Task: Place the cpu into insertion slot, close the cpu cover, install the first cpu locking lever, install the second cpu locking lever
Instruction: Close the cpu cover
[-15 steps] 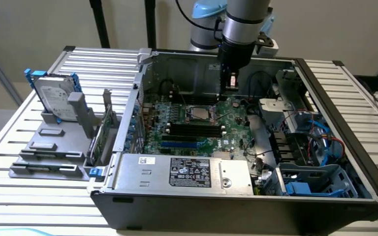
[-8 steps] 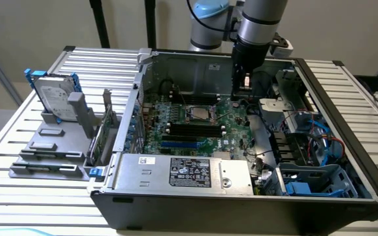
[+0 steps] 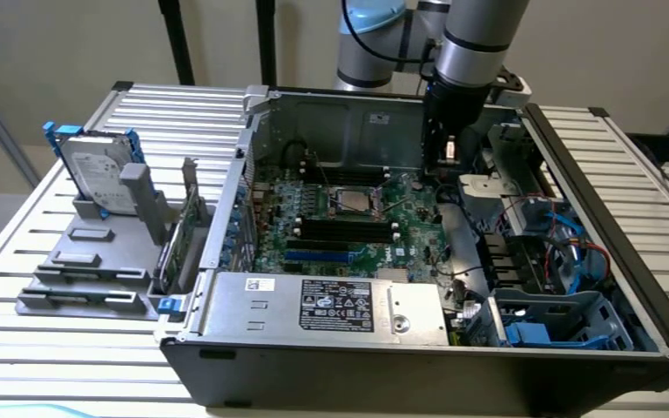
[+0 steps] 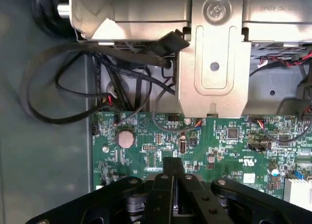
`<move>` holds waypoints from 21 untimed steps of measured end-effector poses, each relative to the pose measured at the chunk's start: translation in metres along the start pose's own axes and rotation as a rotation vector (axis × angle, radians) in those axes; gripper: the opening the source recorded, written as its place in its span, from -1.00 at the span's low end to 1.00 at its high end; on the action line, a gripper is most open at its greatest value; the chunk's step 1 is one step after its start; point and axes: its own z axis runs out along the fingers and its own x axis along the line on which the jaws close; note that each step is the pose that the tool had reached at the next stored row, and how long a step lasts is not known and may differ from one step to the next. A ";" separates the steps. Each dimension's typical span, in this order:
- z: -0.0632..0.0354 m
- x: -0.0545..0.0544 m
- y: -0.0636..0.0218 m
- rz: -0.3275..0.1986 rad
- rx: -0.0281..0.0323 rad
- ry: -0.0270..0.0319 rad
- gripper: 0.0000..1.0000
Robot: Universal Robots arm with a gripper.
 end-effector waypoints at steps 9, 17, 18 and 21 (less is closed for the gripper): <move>0.0122 -0.007 -0.0013 -0.012 0.0076 0.0018 -0.79; 0.0123 -0.007 -0.0046 -0.010 0.0967 0.0079 -0.79; 0.0122 -0.007 -0.0058 -0.009 0.1067 0.0079 -0.79; 0.0122 -0.007 -0.0112 -0.009 0.1323 0.0083 -0.79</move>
